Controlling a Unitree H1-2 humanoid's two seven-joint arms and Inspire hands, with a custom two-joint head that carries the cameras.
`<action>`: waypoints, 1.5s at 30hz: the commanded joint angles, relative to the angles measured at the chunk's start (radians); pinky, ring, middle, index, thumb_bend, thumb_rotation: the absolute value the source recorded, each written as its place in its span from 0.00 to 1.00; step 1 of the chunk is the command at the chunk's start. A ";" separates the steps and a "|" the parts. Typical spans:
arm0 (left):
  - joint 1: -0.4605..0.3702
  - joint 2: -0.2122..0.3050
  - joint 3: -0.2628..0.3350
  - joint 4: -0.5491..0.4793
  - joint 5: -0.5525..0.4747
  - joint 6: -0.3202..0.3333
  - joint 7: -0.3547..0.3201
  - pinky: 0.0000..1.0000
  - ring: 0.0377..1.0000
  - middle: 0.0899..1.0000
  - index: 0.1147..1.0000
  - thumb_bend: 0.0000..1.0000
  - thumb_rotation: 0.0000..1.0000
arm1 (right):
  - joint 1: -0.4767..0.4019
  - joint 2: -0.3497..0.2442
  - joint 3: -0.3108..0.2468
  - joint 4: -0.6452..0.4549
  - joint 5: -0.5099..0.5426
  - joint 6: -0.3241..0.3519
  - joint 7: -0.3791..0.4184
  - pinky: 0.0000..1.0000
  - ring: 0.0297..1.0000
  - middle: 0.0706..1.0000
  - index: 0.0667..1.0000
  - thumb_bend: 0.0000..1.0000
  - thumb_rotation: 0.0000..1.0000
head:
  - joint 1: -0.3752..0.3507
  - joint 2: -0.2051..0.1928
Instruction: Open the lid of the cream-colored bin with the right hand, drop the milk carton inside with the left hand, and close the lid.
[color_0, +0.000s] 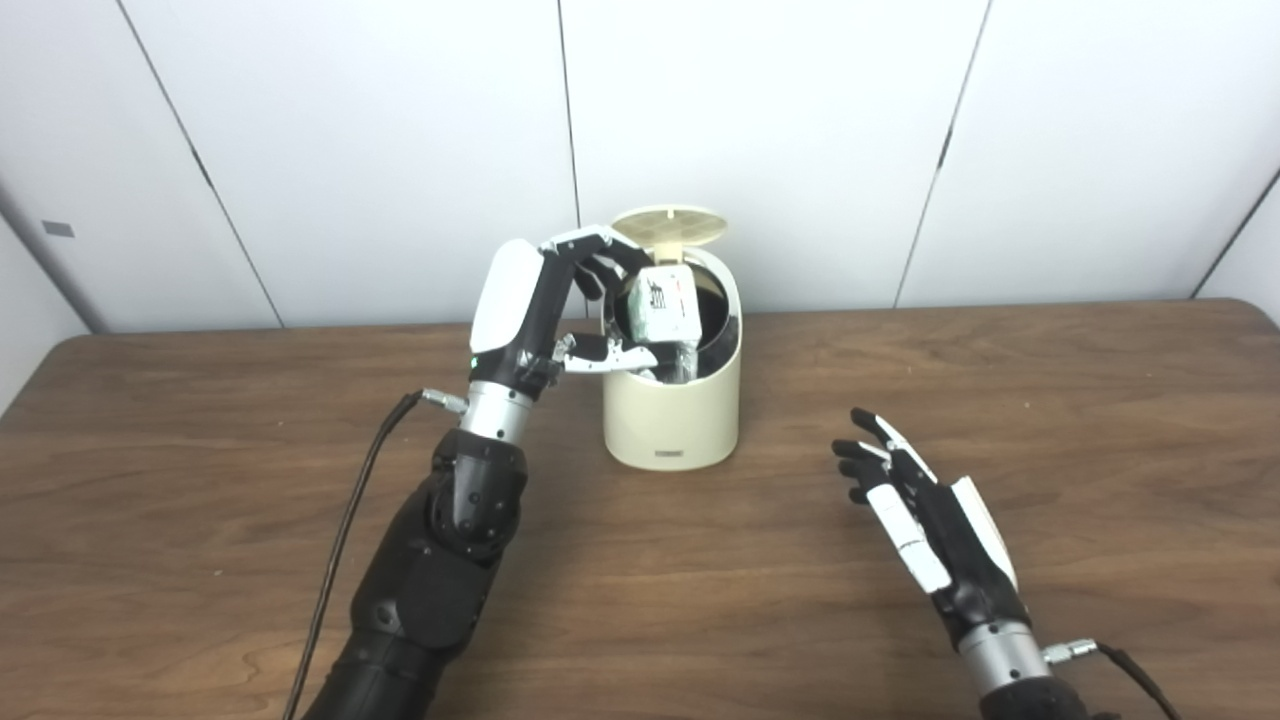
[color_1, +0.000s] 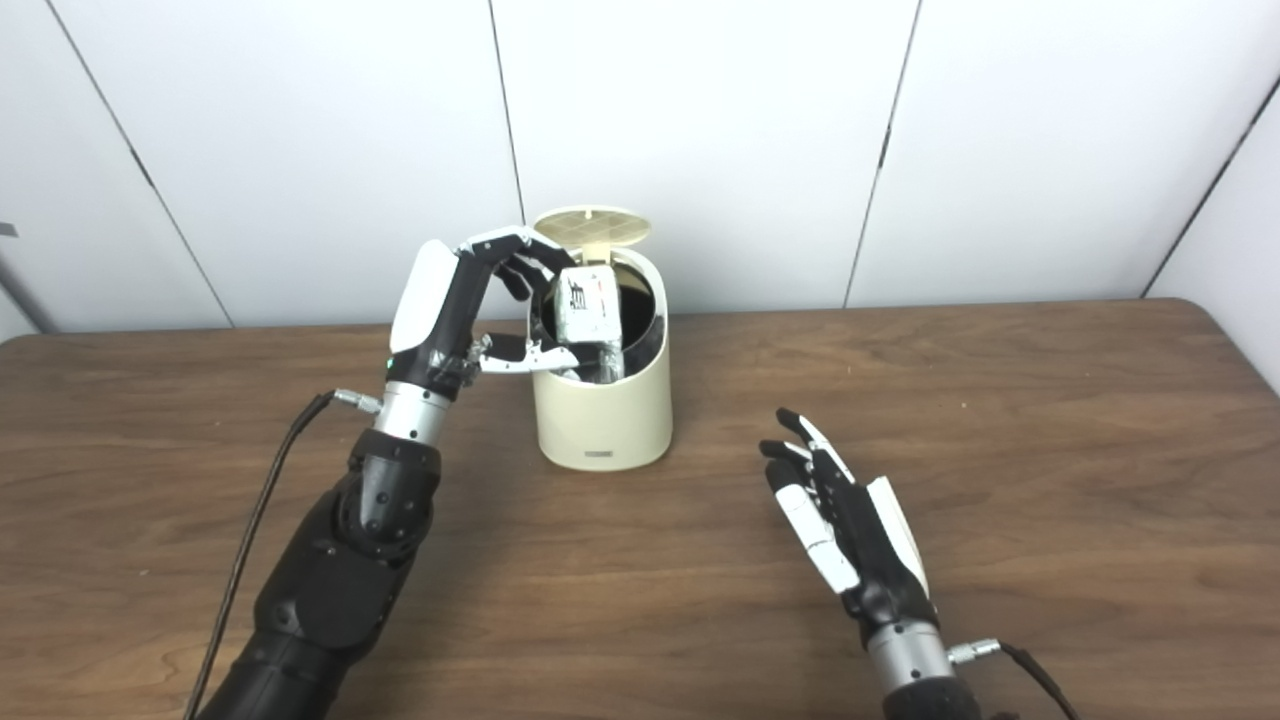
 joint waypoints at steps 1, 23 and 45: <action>-0.038 -0.011 0.016 -0.037 -0.005 -0.049 0.057 0.43 0.47 0.47 0.42 0.57 0.00 | -0.022 -0.006 -0.004 -0.023 0.007 -0.030 -0.008 0.74 0.81 0.81 0.91 0.52 1.00 | 0.000 0.001; -0.027 0.012 0.003 -0.123 -0.024 0.086 -0.105 0.48 0.53 0.60 0.57 0.99 0.09 | -0.021 -0.007 -0.007 -0.017 0.023 -0.026 -0.007 0.75 0.81 0.81 0.91 0.51 1.00 | 0.005 0.001; -0.023 0.020 -0.006 -0.113 -0.015 0.005 -0.053 0.47 0.52 0.60 0.56 0.91 0.08 | -0.023 -0.006 -0.013 -0.016 0.038 -0.028 -0.011 0.76 0.83 0.82 0.91 0.52 1.00 | 0.007 0.003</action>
